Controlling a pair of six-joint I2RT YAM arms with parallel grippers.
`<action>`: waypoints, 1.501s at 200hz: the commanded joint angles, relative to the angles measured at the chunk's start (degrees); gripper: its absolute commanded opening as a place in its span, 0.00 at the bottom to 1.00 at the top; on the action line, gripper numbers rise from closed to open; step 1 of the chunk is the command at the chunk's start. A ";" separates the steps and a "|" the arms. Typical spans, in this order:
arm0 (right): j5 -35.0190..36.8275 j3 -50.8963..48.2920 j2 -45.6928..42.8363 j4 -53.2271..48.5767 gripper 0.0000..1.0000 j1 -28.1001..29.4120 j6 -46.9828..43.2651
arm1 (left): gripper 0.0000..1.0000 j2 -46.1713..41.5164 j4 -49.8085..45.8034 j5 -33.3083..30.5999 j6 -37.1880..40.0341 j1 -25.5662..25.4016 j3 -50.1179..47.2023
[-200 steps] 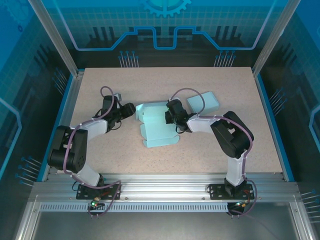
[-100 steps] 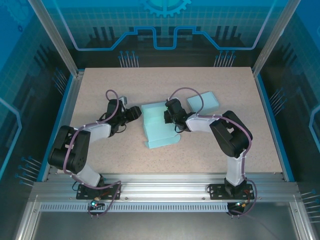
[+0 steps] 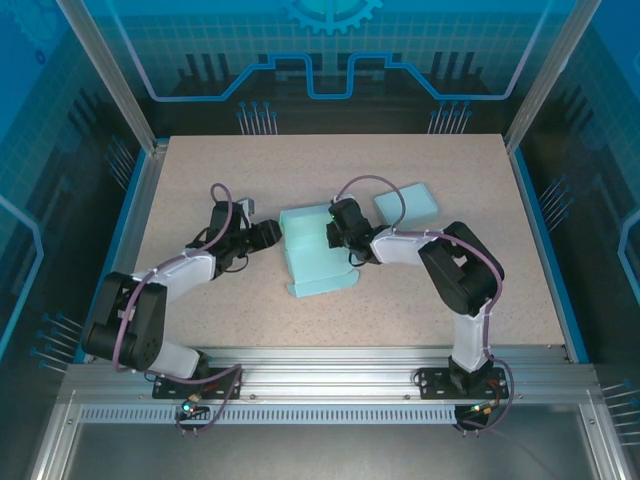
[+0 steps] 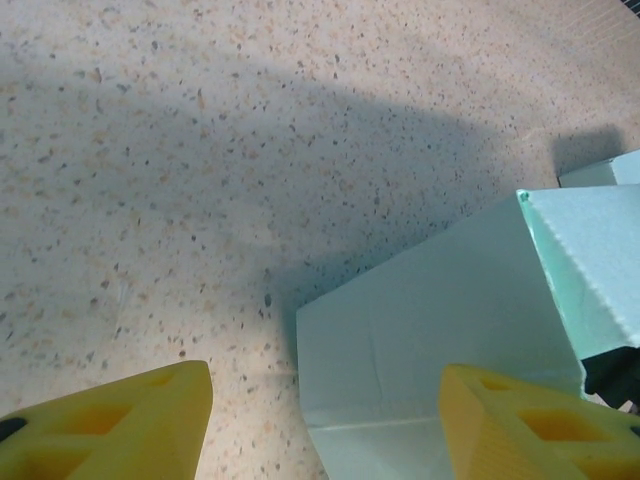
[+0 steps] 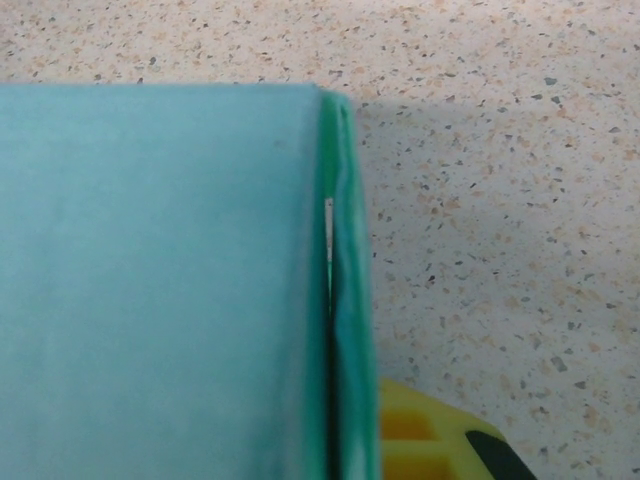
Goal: Fold the paper box
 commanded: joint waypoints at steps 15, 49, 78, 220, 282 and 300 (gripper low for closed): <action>0.80 0.33 2.28 -5.97 0.03 1.53 0.23 | 0.72 -5.25 -0.53 -0.87 -6.63 -0.53 -5.89; 0.88 0.24 2.21 -5.71 0.03 1.55 0.59 | 0.77 -12.41 0.91 -6.41 -11.27 -3.86 -12.55; 0.88 -0.11 2.03 -5.53 0.03 1.55 0.69 | 0.84 -15.64 -0.77 -11.33 -11.46 -8.11 -14.13; 0.55 -0.29 1.51 -5.66 0.03 1.54 0.59 | 0.91 -0.96 -12.90 -25.72 -15.58 -13.62 -8.42; -0.25 0.07 2.12 -5.23 0.03 1.50 0.56 | 0.86 3.77 -18.12 -29.72 -18.86 -13.39 -6.51; -0.43 -0.02 2.04 -5.26 0.03 1.54 0.51 | 0.86 6.22 -17.56 -29.30 -19.73 -13.39 -5.98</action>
